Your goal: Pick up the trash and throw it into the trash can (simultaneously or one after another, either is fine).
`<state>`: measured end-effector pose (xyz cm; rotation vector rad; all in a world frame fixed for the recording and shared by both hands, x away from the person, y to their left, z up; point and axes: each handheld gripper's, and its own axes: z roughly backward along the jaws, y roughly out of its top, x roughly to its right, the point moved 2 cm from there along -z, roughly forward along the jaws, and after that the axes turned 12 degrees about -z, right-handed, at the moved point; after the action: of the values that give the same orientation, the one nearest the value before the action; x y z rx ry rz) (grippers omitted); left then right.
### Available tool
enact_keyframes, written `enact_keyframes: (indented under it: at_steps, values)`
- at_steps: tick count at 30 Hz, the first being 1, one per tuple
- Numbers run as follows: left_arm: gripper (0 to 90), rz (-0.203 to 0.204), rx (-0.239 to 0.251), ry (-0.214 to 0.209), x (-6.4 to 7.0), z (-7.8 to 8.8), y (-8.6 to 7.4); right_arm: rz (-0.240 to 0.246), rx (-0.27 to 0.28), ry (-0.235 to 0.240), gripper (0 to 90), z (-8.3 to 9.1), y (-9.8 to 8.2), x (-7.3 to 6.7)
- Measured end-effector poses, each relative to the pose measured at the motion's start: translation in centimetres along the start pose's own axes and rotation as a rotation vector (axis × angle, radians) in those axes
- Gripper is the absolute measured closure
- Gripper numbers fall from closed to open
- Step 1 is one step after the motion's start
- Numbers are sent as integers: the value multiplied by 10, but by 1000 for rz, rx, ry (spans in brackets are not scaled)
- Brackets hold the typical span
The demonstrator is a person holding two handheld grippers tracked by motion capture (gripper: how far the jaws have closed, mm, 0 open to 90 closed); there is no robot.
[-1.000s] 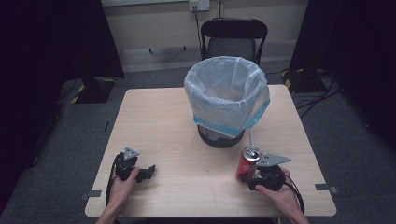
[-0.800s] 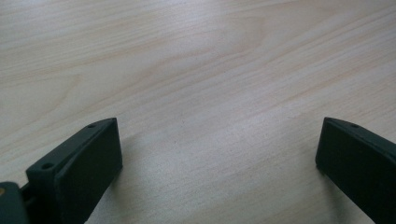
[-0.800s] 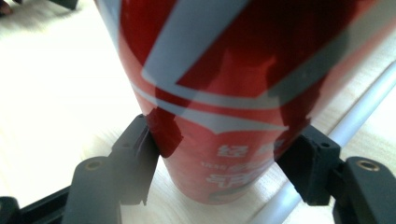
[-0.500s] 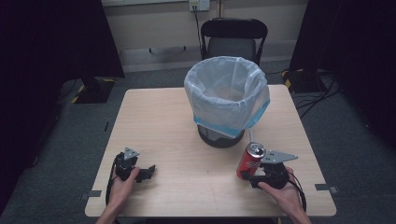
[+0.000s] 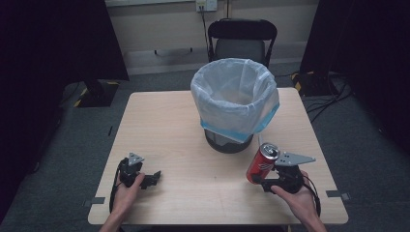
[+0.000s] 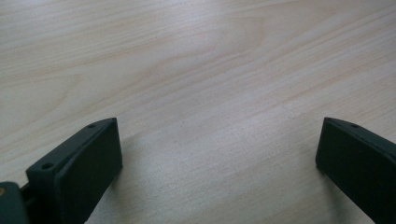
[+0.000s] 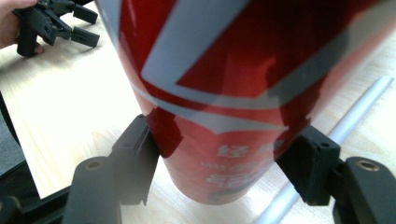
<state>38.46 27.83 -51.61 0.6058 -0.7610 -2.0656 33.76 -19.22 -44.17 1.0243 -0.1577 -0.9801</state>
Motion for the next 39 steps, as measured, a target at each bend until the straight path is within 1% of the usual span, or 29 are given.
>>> enact_keyframes:
  at_steps: [5,11,16,21,23,26,29,30,32,35,39]
  values:
    - [0,0,1,0,0,0,0,2,5,-4,343,3,2,-2]
    - [0,0,1,1,0,0,0,-11,34,-3,343,14,12,2]
    - [0,0,1,1,0,0,0,-11,32,-5,343,19,18,4]
    - [0,0,1,1,0,0,0,-13,50,-11,343,26,26,5]
    - [0,0,1,1,0,0,0,-10,46,-4,343,29,31,4]
    - [0,0,1,1,0,0,0,3,48,-11,343,33,39,1]
    - [0,0,1,1,0,0,0,5,76,0,343,39,46,-1]
    - [0,0,1,1,0,0,0,5,78,4,343,40,47,-1]
    - [0,0,1,1,0,0,0,11,73,-6,343,43,49,-2]
    - [0,1,1,0,0,0,0,15,83,-5,343,48,52,-5]
    - [0,0,1,0,0,0,0,26,98,1,343,49,57,-10]
